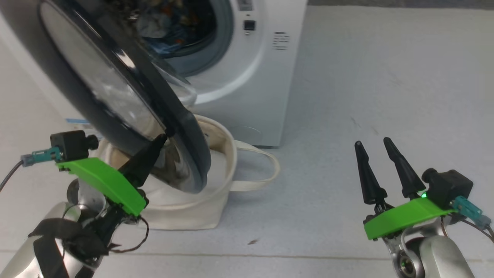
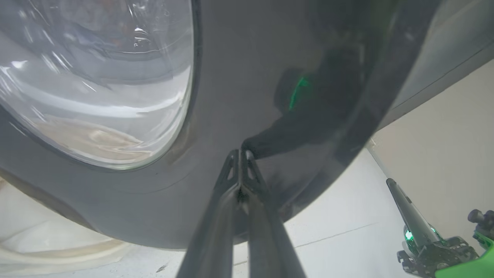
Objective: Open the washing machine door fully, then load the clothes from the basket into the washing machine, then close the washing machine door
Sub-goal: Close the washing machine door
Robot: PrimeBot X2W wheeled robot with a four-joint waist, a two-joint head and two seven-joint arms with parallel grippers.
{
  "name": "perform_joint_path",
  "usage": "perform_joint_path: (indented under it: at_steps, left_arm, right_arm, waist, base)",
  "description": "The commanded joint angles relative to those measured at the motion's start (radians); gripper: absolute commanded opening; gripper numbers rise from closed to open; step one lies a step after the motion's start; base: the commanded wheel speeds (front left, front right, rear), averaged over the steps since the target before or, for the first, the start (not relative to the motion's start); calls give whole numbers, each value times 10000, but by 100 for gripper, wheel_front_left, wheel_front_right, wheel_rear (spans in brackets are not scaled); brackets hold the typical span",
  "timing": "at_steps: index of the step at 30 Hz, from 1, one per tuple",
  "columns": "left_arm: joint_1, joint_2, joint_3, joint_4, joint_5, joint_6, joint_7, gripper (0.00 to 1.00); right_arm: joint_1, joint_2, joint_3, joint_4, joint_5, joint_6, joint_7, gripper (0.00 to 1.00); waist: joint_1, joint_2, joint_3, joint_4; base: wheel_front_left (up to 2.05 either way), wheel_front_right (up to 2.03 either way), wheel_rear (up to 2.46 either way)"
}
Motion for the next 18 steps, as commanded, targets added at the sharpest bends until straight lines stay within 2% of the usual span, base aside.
perform_joint_path:
  at_steps: [1,8,13,16,17,18]
  left_arm:
    - [-772,447,213,-272,-58,-61,-236,0]
    - [-1366,942,-565,217,-21,-61,-1355,0]
    - [-1558,1338,-950,516,-15,-61,-1908,0]
    - [-1712,1691,-1140,701,317,-61,-2733,1]
    - [-1726,1847,-1209,759,517,-61,-3125,29]
    - [-1704,2026,-1292,845,732,-61,-3488,99]
  right_arm:
    - [-361,94,223,-273,52,10,-149,100]
    - [-445,118,261,-102,104,10,-337,100]
    - [-405,122,156,-73,91,10,-372,100]
    - [-372,124,94,-31,89,10,-382,100]
    - [-360,124,83,0,90,10,-393,100]
    - [-344,124,77,27,100,10,-405,100]
  waist:
    - [0,-1,192,-717]
    - [0,-1,160,-1232]
    - [0,-1,113,-1105]
    - [0,-1,-8,-917]
    - [0,-1,-83,-859]
    - [0,-1,-156,-807]
  base:
    - [0,0,0]
    - [0,0,0]
    - [0,0,0]
    - [0,0,0]
    - [0,0,0]
    - [0,0,0]
